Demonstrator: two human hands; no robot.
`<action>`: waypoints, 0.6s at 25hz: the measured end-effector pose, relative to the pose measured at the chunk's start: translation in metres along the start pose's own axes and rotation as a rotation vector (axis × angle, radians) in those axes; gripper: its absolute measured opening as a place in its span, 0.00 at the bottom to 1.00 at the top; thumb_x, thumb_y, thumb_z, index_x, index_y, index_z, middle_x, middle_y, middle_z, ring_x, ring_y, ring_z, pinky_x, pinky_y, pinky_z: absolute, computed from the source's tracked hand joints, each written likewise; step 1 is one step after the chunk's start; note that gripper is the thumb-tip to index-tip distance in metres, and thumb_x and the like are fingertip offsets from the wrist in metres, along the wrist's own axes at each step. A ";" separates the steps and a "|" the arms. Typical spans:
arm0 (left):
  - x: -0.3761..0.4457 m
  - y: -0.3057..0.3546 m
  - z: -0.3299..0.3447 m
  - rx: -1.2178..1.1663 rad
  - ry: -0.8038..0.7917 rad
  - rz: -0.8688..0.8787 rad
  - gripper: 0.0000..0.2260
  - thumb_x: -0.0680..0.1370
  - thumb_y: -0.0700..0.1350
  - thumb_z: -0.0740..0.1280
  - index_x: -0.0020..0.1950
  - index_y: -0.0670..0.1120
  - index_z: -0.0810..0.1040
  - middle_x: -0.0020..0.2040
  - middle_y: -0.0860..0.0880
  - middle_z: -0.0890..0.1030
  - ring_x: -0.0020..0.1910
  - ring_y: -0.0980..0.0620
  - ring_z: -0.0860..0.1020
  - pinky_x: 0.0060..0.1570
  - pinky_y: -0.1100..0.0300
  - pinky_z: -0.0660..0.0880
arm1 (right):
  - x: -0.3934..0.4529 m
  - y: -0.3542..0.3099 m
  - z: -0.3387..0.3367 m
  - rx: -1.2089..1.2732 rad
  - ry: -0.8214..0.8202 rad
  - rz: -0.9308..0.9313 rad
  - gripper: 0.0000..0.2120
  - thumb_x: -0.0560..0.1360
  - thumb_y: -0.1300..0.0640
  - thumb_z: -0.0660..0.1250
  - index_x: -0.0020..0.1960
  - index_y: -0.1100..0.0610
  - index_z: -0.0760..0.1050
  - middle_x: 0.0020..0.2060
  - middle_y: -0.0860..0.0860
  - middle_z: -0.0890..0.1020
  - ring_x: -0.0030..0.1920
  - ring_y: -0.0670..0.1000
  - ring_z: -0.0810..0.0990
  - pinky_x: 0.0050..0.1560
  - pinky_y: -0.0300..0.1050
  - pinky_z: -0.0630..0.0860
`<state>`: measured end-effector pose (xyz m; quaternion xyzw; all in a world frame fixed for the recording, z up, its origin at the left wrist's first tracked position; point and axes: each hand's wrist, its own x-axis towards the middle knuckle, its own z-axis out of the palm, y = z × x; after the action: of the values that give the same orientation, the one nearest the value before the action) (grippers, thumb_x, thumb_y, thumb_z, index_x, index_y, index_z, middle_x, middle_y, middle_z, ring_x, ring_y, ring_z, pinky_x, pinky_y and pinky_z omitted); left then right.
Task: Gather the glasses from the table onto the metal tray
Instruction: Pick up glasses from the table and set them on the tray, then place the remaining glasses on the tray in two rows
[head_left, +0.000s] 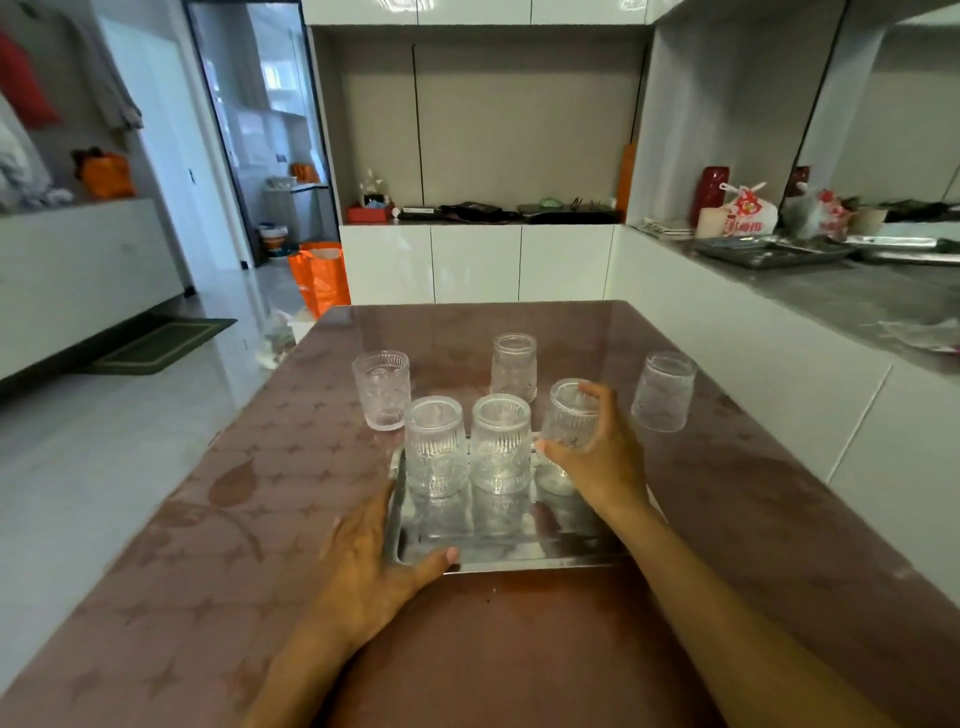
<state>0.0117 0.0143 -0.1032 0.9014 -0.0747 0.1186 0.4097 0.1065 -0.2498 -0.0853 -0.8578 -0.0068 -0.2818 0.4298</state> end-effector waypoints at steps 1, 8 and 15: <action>0.000 0.000 0.000 0.003 0.004 -0.009 0.42 0.64 0.69 0.72 0.74 0.59 0.62 0.67 0.55 0.77 0.65 0.53 0.75 0.68 0.42 0.70 | -0.002 0.004 0.003 0.022 -0.023 0.013 0.36 0.64 0.50 0.81 0.64 0.41 0.63 0.62 0.48 0.77 0.52 0.50 0.78 0.41 0.38 0.72; -0.004 0.003 -0.002 -0.003 -0.005 -0.033 0.38 0.65 0.64 0.76 0.72 0.59 0.66 0.63 0.56 0.80 0.61 0.54 0.78 0.64 0.44 0.73 | -0.012 0.009 0.002 0.034 -0.156 -0.040 0.36 0.67 0.51 0.79 0.67 0.39 0.62 0.65 0.50 0.74 0.58 0.51 0.75 0.48 0.41 0.73; 0.037 0.005 -0.017 -0.085 0.073 -0.225 0.10 0.78 0.55 0.66 0.54 0.53 0.81 0.48 0.51 0.86 0.40 0.59 0.80 0.39 0.65 0.75 | 0.002 0.008 -0.038 0.079 0.177 0.027 0.40 0.68 0.24 0.62 0.74 0.28 0.47 0.79 0.46 0.57 0.75 0.53 0.63 0.67 0.63 0.69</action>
<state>0.0434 0.0226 -0.0787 0.8810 0.0367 0.1015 0.4607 0.0923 -0.2833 -0.0718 -0.8120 0.0317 -0.3501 0.4660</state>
